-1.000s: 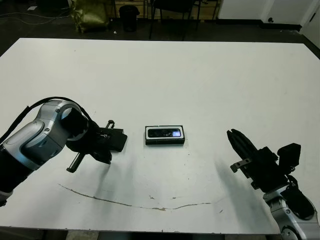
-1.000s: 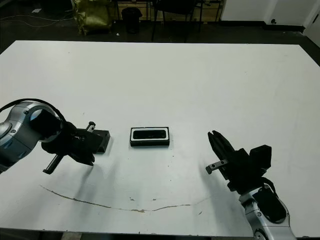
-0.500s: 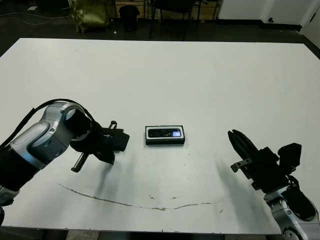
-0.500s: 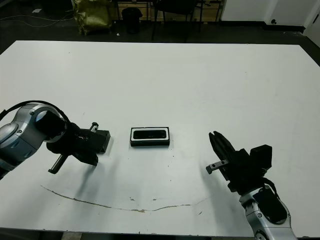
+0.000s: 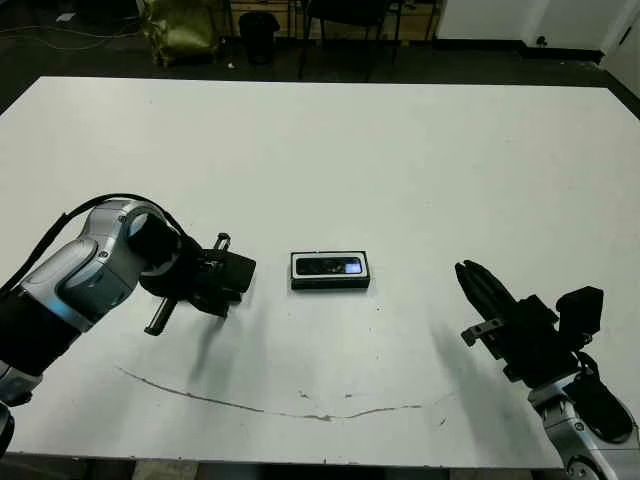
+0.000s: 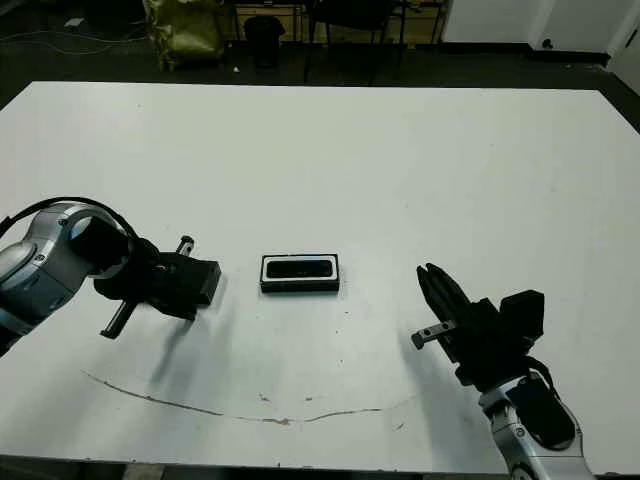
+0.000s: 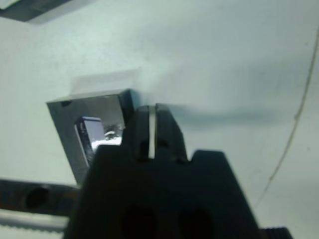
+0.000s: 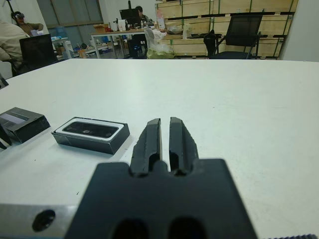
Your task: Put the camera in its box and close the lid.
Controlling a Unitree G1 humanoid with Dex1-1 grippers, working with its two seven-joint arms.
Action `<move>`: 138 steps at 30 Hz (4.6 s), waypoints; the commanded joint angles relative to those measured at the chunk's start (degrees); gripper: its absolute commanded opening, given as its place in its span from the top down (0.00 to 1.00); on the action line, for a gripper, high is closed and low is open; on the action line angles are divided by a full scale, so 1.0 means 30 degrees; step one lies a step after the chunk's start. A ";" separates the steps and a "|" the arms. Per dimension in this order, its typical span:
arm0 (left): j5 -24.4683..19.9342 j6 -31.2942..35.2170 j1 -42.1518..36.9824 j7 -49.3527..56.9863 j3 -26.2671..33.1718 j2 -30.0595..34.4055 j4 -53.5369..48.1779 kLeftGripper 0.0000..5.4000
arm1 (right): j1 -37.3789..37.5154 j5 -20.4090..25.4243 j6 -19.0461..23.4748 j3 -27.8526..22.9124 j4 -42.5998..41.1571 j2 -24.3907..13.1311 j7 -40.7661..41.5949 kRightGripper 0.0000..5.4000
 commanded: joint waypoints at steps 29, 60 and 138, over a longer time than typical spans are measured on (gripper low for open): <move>0.1294 0.0571 0.0818 0.3681 -0.0054 -0.1971 0.2747 1.00 | 0.0538 0.0012 0.0630 -0.0034 -0.0316 -0.0077 -0.0510 1.00; 0.0523 0.2998 -0.0952 0.5326 0.3060 -0.4015 0.5393 1.00 | 0.0741 0.0806 0.0026 0.0288 0.0101 0.0214 0.0265 1.00; -1.1252 -0.0105 1.0090 1.3113 1.4873 -0.3686 0.1371 0.00 | 0.0732 0.1123 -0.0630 0.0697 0.1421 0.0653 0.0942 1.00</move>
